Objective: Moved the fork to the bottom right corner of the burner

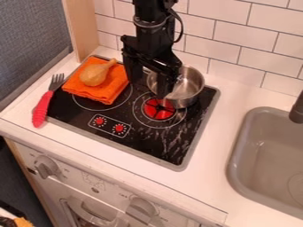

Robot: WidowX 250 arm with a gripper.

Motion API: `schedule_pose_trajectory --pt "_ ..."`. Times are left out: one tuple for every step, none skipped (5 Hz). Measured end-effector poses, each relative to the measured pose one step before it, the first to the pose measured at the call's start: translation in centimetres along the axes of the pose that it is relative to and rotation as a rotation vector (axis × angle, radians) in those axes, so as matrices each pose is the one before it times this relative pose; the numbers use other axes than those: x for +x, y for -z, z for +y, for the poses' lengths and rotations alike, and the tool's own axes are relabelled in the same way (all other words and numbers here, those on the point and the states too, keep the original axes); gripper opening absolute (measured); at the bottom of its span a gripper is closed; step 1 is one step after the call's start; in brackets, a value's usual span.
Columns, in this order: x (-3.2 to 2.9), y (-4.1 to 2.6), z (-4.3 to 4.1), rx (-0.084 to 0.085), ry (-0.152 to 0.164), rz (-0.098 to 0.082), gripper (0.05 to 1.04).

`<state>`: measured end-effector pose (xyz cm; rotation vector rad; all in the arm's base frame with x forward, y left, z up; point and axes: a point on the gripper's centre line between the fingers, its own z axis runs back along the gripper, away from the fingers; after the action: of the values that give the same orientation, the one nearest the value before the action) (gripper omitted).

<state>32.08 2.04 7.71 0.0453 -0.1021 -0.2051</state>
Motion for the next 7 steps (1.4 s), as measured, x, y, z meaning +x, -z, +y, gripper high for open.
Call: schedule_pose_trajectory --pt "-0.271 1.092 -0.021 -0.0035 -0.0062 0.0338 1.001" --pt "-0.479 0.154 2.576 0.0511 -0.0815 0.0184 1.000" --pt "-0.566 0.044 3.907 -0.0193 -0.1107 0.0095 1.000" --pt "-1.015 0.128 4.705 -0.0092 -0.0592 -0.0105 1.000" --pt "-2.020 1.292 4.183 -0.0706 -0.0441 -0.0302 1.000" --pt "-1.548 1.087 0.606 -0.0182 0.0428 0.0046 1.000" --pt "-0.865 0.821 -0.311 -0.0048 0.0163 0.0072 1.000"
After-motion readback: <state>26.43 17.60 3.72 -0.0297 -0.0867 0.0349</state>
